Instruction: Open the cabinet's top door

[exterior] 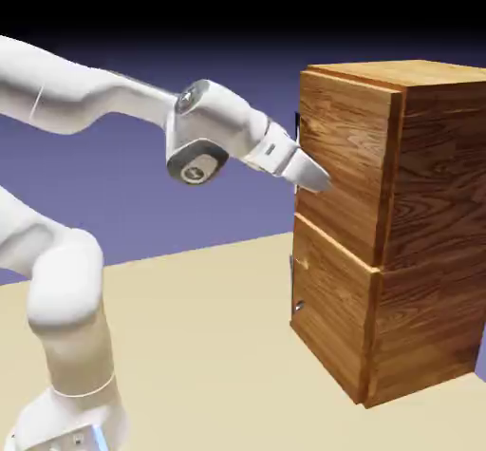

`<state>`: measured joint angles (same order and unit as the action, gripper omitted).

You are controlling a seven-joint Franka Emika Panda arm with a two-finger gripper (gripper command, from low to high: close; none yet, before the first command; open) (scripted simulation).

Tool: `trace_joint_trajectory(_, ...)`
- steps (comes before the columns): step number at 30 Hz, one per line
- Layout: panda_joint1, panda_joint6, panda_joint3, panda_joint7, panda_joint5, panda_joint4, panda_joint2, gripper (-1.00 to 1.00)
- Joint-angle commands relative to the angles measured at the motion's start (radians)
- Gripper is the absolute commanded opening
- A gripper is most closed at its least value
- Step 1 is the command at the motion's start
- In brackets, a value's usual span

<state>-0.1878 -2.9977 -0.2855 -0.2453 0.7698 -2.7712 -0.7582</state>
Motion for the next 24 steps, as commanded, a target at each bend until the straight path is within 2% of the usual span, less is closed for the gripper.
trace_joint_trajectory(1, -0.011, 0.002, -0.016, 0.028, 0.044, 0.002, -0.011, 0.00)
trace_joint_trajectory(24, -0.271, 0.053, -0.387, 0.672, 1.044, 0.053, -0.255, 0.00)
